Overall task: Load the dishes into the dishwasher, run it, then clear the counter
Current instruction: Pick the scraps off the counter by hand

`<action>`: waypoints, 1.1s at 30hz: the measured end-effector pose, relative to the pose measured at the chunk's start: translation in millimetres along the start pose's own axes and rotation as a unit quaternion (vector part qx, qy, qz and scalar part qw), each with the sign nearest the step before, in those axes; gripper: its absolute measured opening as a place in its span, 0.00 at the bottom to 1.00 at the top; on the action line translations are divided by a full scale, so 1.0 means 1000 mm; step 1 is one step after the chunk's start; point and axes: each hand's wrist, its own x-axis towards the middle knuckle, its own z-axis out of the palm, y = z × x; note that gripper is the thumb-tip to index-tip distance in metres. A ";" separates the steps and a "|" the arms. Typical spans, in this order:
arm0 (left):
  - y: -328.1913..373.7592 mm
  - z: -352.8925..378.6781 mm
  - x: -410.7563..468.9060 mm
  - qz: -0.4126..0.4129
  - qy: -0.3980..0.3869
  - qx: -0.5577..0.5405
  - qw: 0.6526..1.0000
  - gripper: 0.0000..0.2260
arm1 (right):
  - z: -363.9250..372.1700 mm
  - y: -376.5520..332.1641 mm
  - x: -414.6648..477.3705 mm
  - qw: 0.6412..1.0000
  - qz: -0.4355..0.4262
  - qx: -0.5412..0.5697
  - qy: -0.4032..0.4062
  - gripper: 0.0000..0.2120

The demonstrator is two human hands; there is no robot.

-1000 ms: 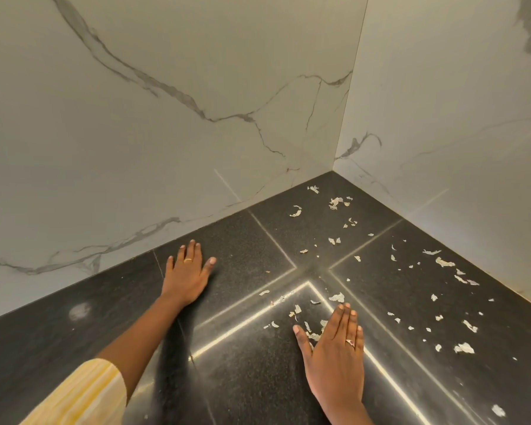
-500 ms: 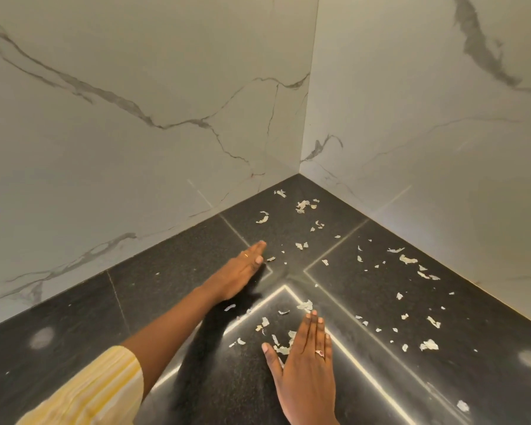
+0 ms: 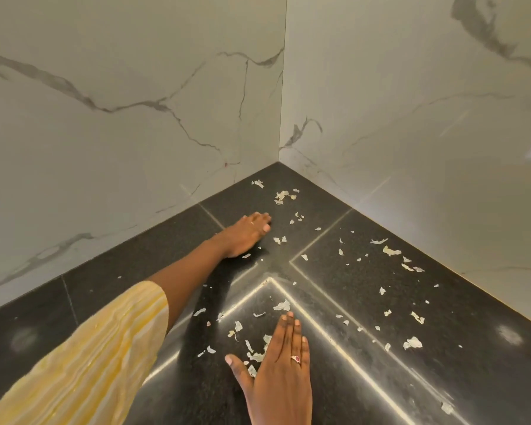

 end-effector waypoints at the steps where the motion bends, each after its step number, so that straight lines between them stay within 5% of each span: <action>1: 0.007 0.007 -0.008 0.019 -0.015 0.009 1.000 0.24 | 0.000 0.000 -0.001 1.000 -0.001 -0.001 -0.003 0.48; 6: 0.033 0.021 -0.081 0.026 -0.055 -0.112 0.992 0.35 | -0.005 -0.002 -0.008 0.999 -0.008 0.027 0.030 0.48; 9: 0.042 0.020 -0.125 -0.003 0.040 -0.246 0.969 0.41 | 0.002 0.004 -0.007 0.996 -0.041 0.034 0.070 0.44; 14: 0.036 0.024 -0.169 -0.055 0.181 -0.342 0.920 0.15 | -0.015 0.025 -0.004 0.956 -0.040 0.278 0.088 0.25; 18: 0.027 0.046 -0.182 -0.106 0.241 -0.349 0.900 0.11 | -0.045 0.088 0.023 0.954 0.021 0.191 0.229 0.14; 24: 0.016 0.062 -0.180 -0.158 0.369 -0.353 0.845 0.14 | -0.094 0.189 0.104 0.956 0.112 0.168 0.210 0.19; 29: 0.007 0.070 -0.180 -0.092 0.336 -0.320 0.881 0.23 | -0.104 0.208 0.159 0.976 0.071 0.140 0.151 0.27; 33: 0.006 0.068 -0.178 -0.085 0.348 -0.329 0.874 0.25 | -0.101 0.187 0.188 0.991 0.028 0.070 0.111 0.30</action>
